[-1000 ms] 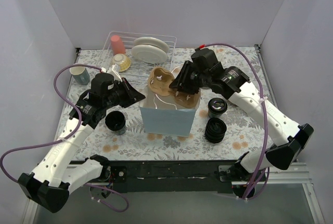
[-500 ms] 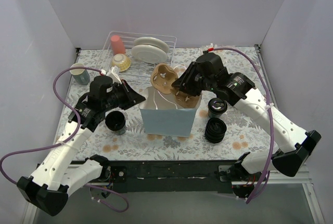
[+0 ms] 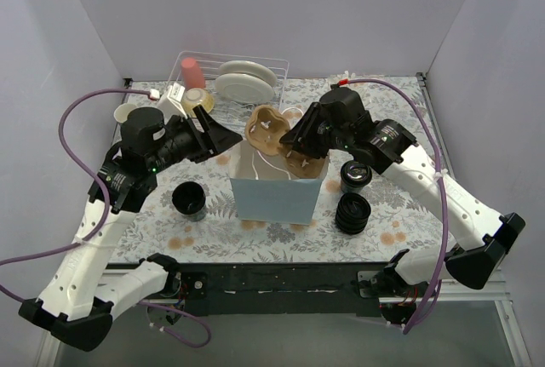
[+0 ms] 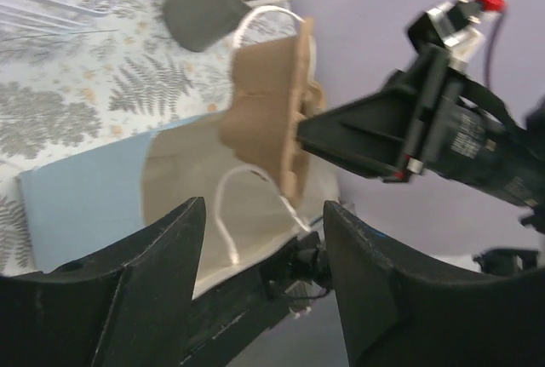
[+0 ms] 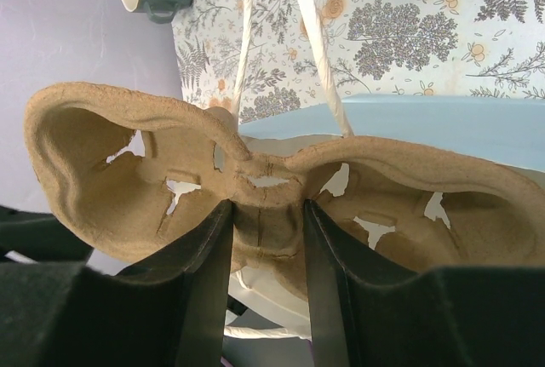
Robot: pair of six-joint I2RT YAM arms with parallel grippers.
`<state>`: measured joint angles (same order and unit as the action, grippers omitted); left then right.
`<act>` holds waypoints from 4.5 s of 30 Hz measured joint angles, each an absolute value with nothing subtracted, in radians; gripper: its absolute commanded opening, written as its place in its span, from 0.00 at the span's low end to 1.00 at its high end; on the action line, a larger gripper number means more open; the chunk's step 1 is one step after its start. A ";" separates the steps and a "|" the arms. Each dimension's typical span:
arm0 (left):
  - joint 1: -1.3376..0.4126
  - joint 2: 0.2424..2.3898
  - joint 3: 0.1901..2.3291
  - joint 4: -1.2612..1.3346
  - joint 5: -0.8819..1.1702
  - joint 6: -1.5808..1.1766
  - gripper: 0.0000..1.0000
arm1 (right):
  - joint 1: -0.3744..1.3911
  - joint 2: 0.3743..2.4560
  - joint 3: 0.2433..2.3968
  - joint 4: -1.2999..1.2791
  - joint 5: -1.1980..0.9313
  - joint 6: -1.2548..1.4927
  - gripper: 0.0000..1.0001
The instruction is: Pack the takeout coffee
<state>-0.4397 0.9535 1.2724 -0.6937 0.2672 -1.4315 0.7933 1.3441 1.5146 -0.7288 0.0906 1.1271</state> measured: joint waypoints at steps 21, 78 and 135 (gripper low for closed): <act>-0.440 0.900 1.105 -0.583 0.507 -1.666 0.64 | 0.824 1.341 1.507 -0.724 0.106 1.142 0.33; -0.456 1.023 1.151 -0.751 0.283 -1.474 0.00 | 0.867 1.346 1.477 -0.837 0.127 1.047 0.33; -0.456 0.984 1.028 -0.606 0.479 -1.497 0.00 | 0.913 1.466 1.348 -0.827 0.233 0.802 0.70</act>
